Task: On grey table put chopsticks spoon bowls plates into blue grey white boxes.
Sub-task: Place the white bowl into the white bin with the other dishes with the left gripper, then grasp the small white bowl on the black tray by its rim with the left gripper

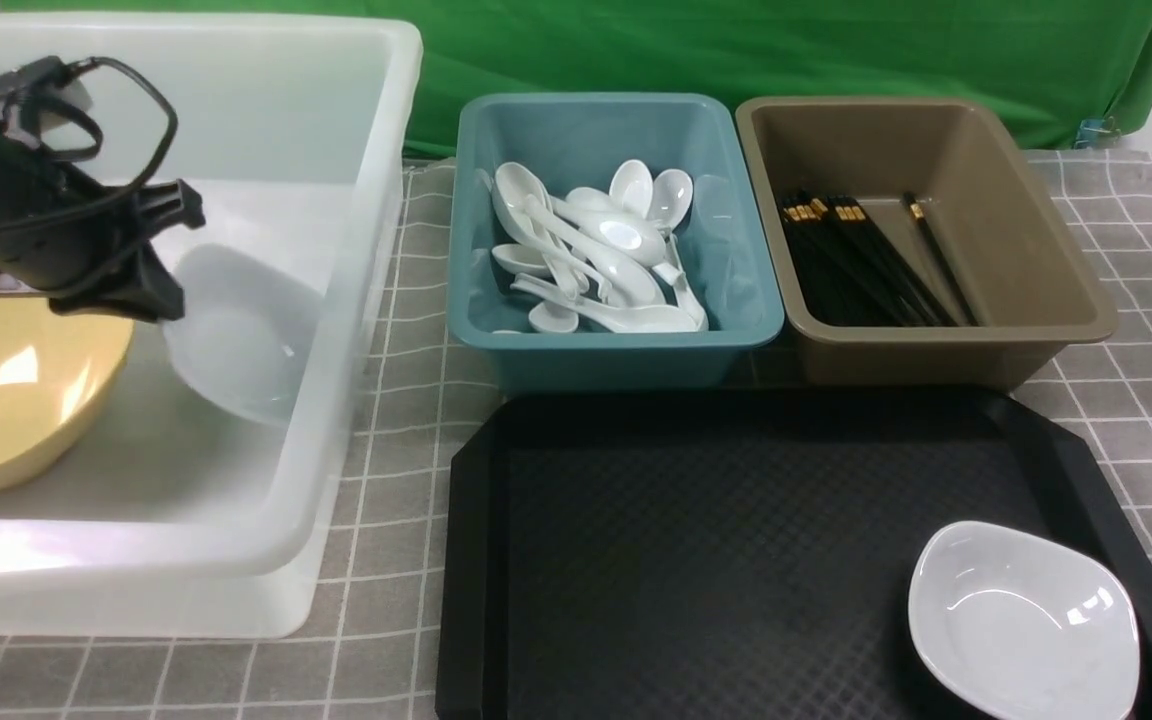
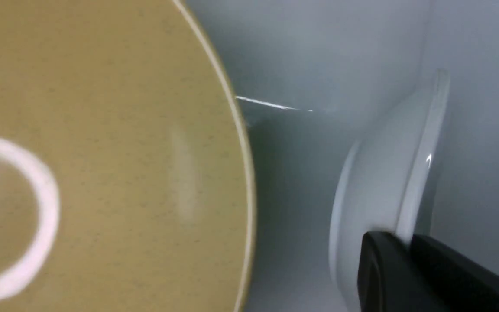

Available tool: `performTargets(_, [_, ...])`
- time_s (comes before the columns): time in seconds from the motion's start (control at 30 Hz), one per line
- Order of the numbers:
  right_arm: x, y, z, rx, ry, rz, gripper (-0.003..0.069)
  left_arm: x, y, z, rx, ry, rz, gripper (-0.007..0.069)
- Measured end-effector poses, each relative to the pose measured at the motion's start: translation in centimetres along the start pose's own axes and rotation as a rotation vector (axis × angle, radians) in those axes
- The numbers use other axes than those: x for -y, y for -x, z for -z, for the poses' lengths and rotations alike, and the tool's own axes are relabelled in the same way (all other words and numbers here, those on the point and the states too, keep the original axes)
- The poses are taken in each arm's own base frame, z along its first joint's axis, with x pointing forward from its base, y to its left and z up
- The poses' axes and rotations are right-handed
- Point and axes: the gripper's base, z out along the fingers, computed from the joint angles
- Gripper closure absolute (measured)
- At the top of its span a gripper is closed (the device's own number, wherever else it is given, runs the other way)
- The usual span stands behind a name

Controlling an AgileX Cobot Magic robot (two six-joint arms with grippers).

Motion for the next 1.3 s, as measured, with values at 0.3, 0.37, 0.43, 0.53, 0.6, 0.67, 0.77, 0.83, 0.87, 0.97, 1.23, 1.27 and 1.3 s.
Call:
performTargets(0.3, [0.0,0.0,0.0,0.001,0.000,-0.005,0.0587,-0.9,-0.1,-3.6,-0.066,-0.015,-0.015,0.0603])
performTargets(0.37, [0.0,0.0,0.0,0.001,0.000,-0.008,0.0585,-1.2,-0.1,-4.1,-0.076,-0.008,-0.019,0.0603])
performTargets(0.43, [0.0,0.0,0.0,0.000,0.000,-0.008,0.0585,-1.3,-0.2,-4.4,-0.087,0.002,-0.026,0.0602])
performTargets(0.53, [0.0,0.0,0.0,0.000,0.000,-0.011,0.0585,-1.4,-0.2,-4.5,-0.087,0.001,-0.038,0.0587])
performTargets(0.6, [0.0,0.0,0.0,0.000,0.000,-0.013,0.0585,-1.3,-0.2,-4.5,-0.088,0.001,-0.040,0.0568])
performTargets(0.67, [0.0,0.0,0.0,0.001,0.000,-0.016,0.0584,-1.3,-0.4,-4.9,-0.107,-0.002,-0.046,0.0515])
performTargets(0.77, [0.0,0.0,0.0,0.001,0.000,-0.017,0.0581,-1.1,-0.5,-4.9,-0.118,-0.007,-0.051,0.0421])
performTargets(0.83, [0.0,0.0,0.0,0.001,0.000,-0.018,0.0579,-0.9,-0.5,-4.8,-0.126,-0.011,-0.056,0.0366])
performTargets(0.87, [0.0,0.0,0.0,0.001,0.000,-0.018,0.0577,-0.7,-0.2,-4.5,-0.132,-0.012,-0.068,0.0305])
performTargets(0.97, [0.0,0.0,0.0,0.001,0.000,-0.019,0.0575,-0.4,0.6,-3.8,-0.117,-0.008,-0.094,0.0223])
performTargets(1.23, [0.0,-0.1,0.0,-0.010,0.001,-0.021,0.0566,1.2,4.1,0.3,-0.076,-0.016,-0.174,0.0055])
performTargets(1.27, [0.0,-0.1,0.0,-0.011,0.001,-0.021,0.0565,1.4,4.4,0.8,-0.073,-0.019,-0.179,0.0056])
performTargets(1.3, [0.0,-0.1,0.0,-0.015,0.002,-0.021,0.0564,1.7,4.6,1.4,-0.086,-0.030,-0.182,0.0060])
